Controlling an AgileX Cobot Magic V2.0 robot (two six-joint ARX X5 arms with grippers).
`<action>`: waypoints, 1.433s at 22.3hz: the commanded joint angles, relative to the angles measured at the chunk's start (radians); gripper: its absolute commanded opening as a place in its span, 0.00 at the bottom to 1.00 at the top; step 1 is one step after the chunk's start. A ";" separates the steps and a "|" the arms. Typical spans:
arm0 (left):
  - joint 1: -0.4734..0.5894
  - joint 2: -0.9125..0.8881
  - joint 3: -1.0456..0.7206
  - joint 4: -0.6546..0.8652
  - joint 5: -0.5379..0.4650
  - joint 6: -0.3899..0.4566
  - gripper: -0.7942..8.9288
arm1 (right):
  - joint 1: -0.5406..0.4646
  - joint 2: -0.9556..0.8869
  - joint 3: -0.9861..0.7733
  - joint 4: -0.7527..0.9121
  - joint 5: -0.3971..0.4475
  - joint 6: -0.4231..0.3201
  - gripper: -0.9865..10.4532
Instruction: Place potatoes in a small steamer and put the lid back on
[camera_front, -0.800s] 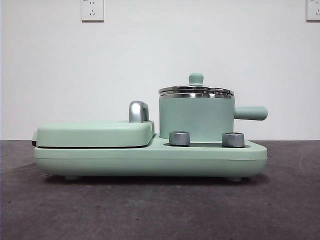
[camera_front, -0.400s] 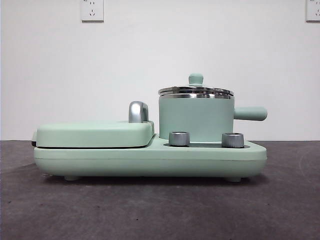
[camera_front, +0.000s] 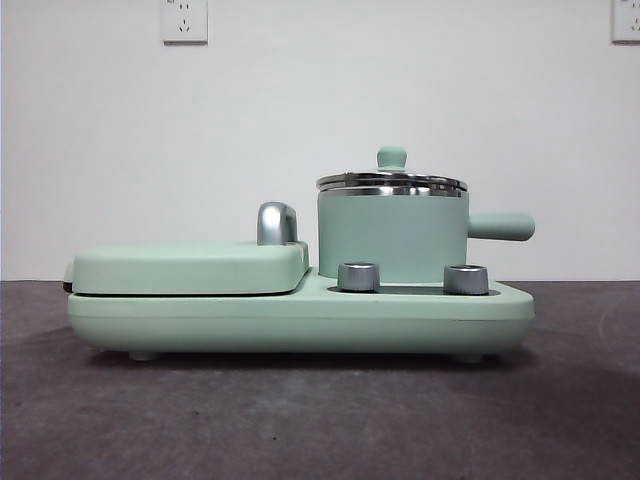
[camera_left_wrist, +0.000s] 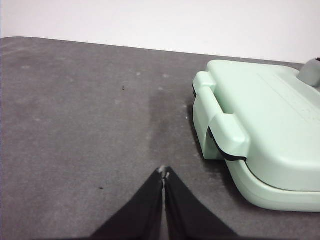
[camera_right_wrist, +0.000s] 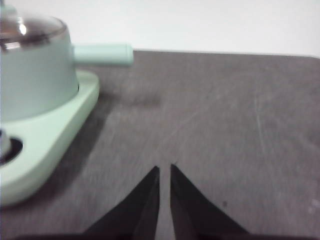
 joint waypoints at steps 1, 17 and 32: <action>-0.001 -0.003 -0.007 0.008 -0.001 -0.004 0.09 | -0.007 -0.006 -0.006 0.098 0.005 0.022 0.12; -0.001 -0.005 -0.007 0.010 -0.001 -0.004 0.09 | -0.006 -0.006 -0.005 0.469 0.005 0.022 0.12; -0.001 -0.005 -0.005 0.010 -0.001 -0.004 0.09 | 0.023 0.072 -0.006 -0.053 0.014 0.018 0.12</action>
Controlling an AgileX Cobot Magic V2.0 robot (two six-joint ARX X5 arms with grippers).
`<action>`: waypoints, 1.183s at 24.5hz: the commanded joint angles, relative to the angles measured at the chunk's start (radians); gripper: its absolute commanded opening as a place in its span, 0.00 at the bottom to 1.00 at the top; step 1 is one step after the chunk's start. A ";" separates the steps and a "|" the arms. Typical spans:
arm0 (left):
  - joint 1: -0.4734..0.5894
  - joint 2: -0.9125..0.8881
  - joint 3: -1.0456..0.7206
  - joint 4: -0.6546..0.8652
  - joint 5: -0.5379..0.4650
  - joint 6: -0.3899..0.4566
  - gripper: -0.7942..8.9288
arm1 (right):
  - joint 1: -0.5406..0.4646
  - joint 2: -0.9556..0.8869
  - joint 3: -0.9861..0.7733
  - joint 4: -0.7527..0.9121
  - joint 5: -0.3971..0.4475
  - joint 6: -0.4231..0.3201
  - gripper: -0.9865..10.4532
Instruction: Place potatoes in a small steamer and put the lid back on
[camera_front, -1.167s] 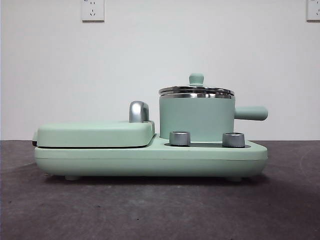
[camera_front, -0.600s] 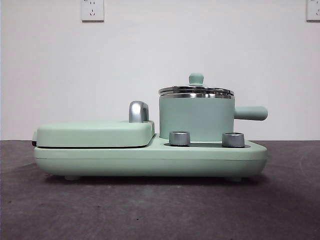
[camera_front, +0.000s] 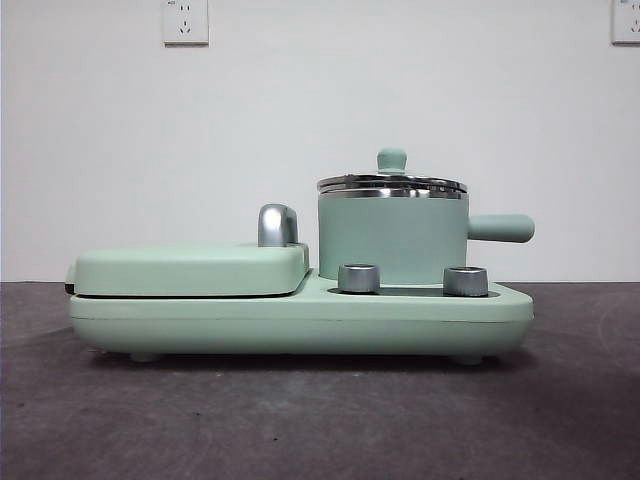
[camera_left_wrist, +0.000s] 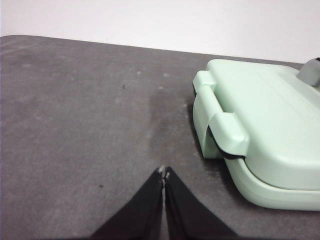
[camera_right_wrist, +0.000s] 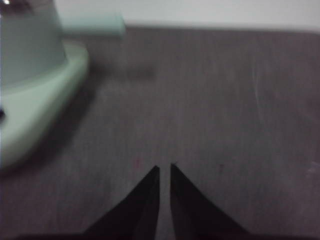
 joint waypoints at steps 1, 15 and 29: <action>-0.003 -0.007 -0.005 0.011 -0.002 0.000 0.09 | 0.025 -0.021 -0.005 -0.010 -0.002 0.010 0.12; -0.003 -0.009 -0.005 0.014 -0.002 0.000 0.09 | 0.050 -0.027 -0.005 0.000 -0.002 0.010 0.12; -0.003 -0.009 -0.005 0.014 -0.002 0.000 0.09 | 0.050 -0.027 -0.005 0.023 -0.001 0.010 0.12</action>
